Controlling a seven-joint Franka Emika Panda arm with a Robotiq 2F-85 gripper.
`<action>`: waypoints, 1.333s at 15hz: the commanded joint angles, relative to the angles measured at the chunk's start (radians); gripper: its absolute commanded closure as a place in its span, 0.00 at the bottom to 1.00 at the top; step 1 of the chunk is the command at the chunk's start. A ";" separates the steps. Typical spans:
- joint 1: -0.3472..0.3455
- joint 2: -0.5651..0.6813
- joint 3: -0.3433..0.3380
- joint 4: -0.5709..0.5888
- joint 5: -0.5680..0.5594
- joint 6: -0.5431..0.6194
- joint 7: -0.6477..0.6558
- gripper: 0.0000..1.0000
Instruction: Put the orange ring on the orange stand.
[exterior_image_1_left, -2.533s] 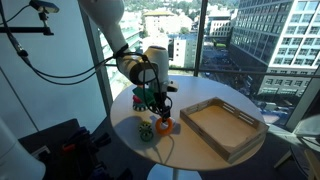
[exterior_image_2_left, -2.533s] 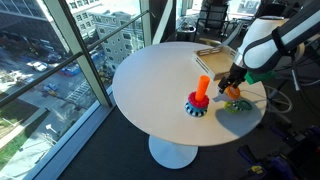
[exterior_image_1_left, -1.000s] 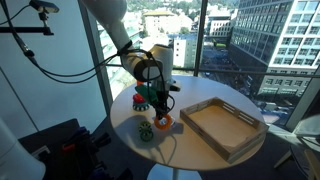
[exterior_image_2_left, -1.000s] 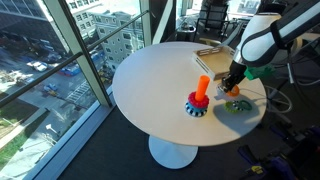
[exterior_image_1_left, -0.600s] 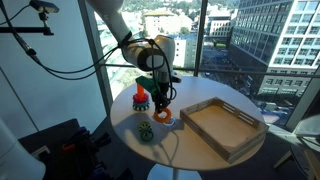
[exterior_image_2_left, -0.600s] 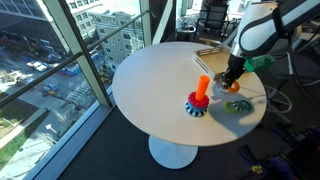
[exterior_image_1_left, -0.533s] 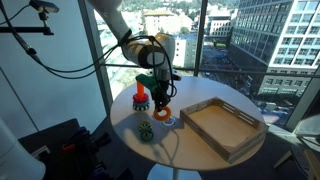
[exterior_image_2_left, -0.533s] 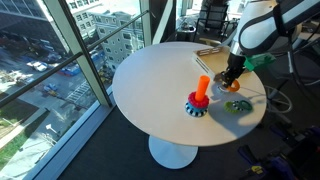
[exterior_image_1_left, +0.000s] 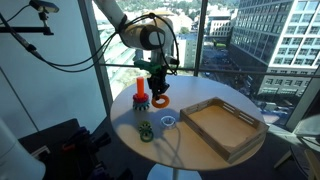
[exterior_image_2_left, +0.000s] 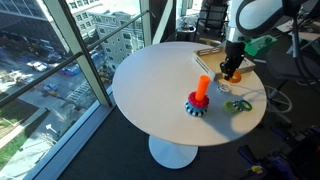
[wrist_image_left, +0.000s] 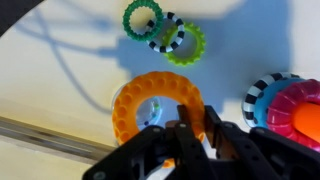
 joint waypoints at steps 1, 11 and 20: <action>0.027 -0.039 0.000 0.043 -0.044 -0.112 -0.003 0.92; 0.088 -0.112 0.041 0.077 -0.099 -0.214 -0.023 0.92; 0.108 -0.150 0.088 0.077 -0.082 -0.214 -0.096 0.93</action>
